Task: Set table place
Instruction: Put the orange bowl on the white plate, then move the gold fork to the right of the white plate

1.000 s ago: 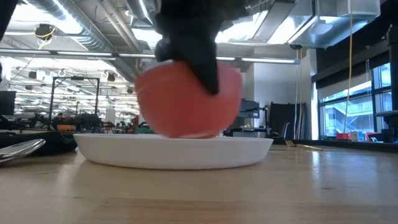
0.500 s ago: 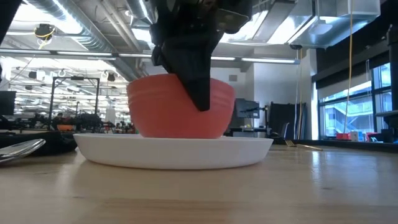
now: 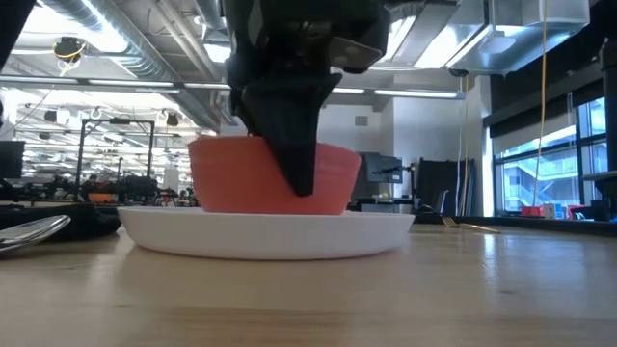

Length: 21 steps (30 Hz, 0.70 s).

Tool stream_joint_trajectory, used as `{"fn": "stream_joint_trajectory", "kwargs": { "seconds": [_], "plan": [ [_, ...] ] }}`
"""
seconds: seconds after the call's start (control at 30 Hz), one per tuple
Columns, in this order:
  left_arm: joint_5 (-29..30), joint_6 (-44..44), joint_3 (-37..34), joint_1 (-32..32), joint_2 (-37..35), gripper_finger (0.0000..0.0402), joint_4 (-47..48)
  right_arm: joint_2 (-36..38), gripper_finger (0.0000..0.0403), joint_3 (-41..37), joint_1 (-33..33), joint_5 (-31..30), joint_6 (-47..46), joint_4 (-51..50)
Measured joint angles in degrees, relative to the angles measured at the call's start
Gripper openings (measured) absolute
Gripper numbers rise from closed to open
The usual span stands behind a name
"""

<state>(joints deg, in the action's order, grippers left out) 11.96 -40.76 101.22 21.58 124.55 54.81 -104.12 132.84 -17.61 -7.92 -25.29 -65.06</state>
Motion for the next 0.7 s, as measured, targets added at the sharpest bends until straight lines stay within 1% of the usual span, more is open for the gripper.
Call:
{"fn": "stream_joint_trajectory", "kwargs": {
  "seconds": [0.13, 0.3, 0.43, 0.53, 0.7],
  "plan": [
    [-3.8, 1.1, 0.0, -0.7, 0.0, 0.0054, -0.6, 0.0, 0.009, 0.0, -0.7, -0.1, -0.1, 0.0],
    [-4.0, 0.8, 0.5, -1.3, -0.5, 0.0088, 0.0, 0.0, 0.009, 0.0, -1.6, -0.1, -0.1, 0.1],
    [-3.7, 0.8, 5.0, -1.5, -0.5, 0.0103, 2.6, 0.0, 0.009, 0.0, -1.8, -0.1, -0.1, 0.1],
    [-3.4, 0.8, 8.9, -1.4, -0.5, 0.0106, 4.5, 0.0, 0.009, 0.0, -1.8, -0.1, -0.2, 0.1],
    [-2.2, -0.9, 16.6, -1.4, -0.5, 0.0098, 13.1, 0.9, 0.009, 0.0, -2.0, -1.2, -2.4, -3.8]
  ]
}}
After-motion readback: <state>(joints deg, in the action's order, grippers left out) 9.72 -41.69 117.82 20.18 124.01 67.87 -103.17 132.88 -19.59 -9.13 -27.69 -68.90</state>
